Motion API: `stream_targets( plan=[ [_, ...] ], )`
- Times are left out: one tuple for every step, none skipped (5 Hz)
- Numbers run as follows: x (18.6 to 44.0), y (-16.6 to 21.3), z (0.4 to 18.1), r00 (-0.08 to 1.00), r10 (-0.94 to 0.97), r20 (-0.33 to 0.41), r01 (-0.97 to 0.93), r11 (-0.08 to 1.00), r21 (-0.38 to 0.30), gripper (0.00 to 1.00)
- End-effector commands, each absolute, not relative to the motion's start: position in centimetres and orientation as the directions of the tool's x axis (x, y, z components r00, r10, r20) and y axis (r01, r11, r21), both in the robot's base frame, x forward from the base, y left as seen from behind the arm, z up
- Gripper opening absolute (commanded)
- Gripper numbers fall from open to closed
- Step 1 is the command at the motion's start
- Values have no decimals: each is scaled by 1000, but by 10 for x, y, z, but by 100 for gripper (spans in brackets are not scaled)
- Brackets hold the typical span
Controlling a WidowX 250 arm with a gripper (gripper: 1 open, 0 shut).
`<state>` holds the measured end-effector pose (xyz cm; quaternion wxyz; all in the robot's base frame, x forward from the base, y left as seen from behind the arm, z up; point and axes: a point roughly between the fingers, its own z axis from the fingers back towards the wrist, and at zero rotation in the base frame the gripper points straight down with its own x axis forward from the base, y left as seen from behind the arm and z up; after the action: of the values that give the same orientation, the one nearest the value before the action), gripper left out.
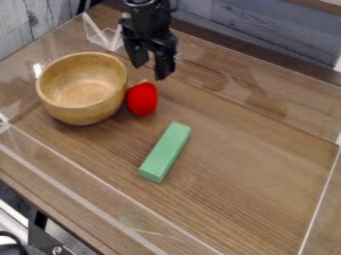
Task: Move the red object to the left
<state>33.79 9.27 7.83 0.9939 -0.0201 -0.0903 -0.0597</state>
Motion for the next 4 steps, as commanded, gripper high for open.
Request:
stream_targets(
  plan=[
    [353, 82, 116, 951, -146, 272, 147, 989, 16, 100],
    [351, 76, 128, 947, -164, 275, 165, 986, 17, 0],
    [354, 86, 125, 952, -164, 258, 166, 986, 16, 100],
    [364, 91, 115, 961, -148, 233, 148, 989, 14, 0]
  ],
)
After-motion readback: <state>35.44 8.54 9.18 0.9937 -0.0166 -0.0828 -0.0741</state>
